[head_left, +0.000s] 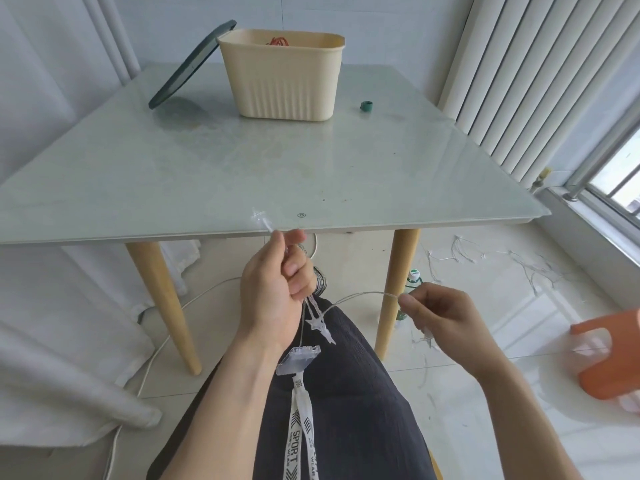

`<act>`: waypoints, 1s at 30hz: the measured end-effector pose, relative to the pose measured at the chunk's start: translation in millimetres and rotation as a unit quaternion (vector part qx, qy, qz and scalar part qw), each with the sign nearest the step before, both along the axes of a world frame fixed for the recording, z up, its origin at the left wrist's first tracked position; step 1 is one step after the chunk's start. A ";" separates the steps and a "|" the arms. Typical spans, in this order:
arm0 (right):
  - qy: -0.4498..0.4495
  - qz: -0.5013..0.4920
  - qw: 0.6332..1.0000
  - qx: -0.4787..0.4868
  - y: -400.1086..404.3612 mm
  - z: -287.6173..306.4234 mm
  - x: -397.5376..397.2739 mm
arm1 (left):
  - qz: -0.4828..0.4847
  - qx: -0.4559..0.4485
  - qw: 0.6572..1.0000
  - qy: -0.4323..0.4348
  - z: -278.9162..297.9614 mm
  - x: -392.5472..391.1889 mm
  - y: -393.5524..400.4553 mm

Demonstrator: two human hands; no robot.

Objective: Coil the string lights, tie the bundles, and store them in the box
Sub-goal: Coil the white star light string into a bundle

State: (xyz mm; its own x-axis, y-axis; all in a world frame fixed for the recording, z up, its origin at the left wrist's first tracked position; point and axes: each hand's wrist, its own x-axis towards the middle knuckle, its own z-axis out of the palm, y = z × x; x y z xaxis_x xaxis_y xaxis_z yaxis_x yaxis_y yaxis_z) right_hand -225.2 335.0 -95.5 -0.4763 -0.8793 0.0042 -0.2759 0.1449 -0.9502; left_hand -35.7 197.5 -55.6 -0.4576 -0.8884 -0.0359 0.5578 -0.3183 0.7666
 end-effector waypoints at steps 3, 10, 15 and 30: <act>-0.037 0.026 0.998 -0.034 -3.1 16.2 13.0 | -0.016 -0.026 0.999 -0.035 0.1 -0.6 4.6; -0.103 0.056 0.986 -0.118 -13.1 46.6 34.7 | -0.027 -0.136 0.983 -0.121 -1.8 -3.0 11.0; -0.100 0.086 0.986 -0.103 -17.4 52.3 40.4 | -0.015 -0.156 0.982 -0.105 -6.3 -3.9 10.1; -0.099 0.135 0.985 -0.050 -30.6 49.9 51.2 | -0.039 -0.204 0.933 -0.294 -15.1 -8.9 16.2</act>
State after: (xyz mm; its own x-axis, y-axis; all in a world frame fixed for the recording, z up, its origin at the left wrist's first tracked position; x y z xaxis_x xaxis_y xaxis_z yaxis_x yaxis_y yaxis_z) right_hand -174.0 304.3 -45.6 -0.2251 -0.9739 0.0280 -0.0994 -0.0057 -0.9950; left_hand -44.6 213.8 -70.6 -0.5296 -0.8476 0.0324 -0.0112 0.0452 0.9989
